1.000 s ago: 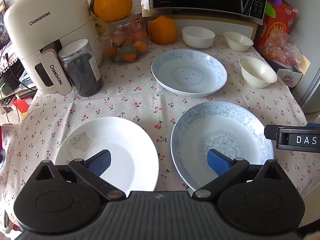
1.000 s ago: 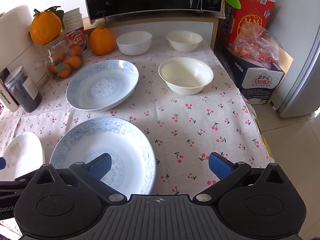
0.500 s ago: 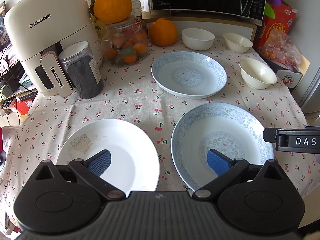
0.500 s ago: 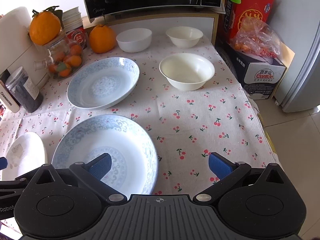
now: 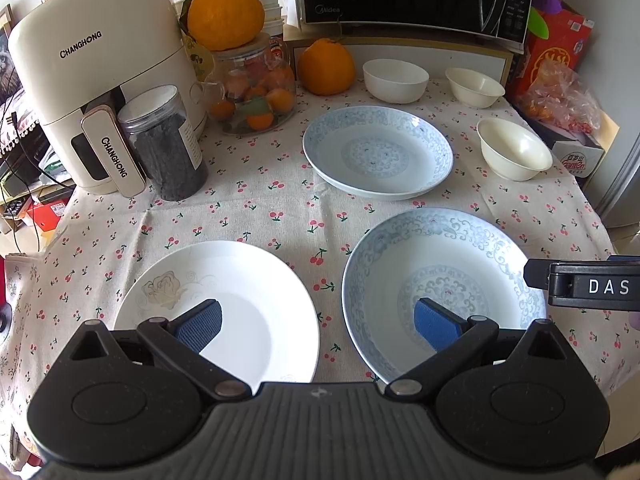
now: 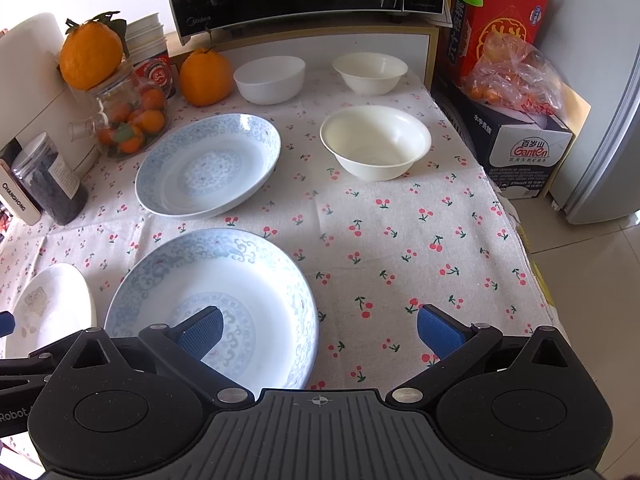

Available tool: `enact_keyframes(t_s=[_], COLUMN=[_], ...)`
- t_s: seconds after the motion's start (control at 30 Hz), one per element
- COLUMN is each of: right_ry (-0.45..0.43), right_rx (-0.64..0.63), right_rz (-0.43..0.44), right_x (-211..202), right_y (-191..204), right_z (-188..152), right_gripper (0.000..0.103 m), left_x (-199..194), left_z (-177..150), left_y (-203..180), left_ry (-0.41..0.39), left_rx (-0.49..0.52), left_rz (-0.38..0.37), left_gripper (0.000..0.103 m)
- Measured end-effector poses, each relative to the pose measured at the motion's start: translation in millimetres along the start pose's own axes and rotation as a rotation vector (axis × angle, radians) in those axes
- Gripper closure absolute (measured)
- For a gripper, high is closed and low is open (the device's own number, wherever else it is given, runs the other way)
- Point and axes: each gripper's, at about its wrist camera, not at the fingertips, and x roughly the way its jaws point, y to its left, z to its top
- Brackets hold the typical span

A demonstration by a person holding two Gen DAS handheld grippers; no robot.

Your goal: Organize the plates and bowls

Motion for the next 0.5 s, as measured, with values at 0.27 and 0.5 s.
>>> enact_keyframes(t_s=[0.27, 0.5], right_ry=[0.003, 0.008], right_rx=[-0.003, -0.008], right_rz=[0.002, 0.006], right_x=[0.6, 1.6], right_y=[1.0, 1.5], right_z=[-0.8, -1.4], right_gripper=[0.000, 0.000], left_x=[-0.8, -0.7], left_z=[0.5, 0.1], left_y=[-0.2, -0.3], left_ry=[-0.002, -0.002], left_rx=[0.000, -0.001], left_rz=[0.001, 0.001], left_gripper=[0.000, 0.000])
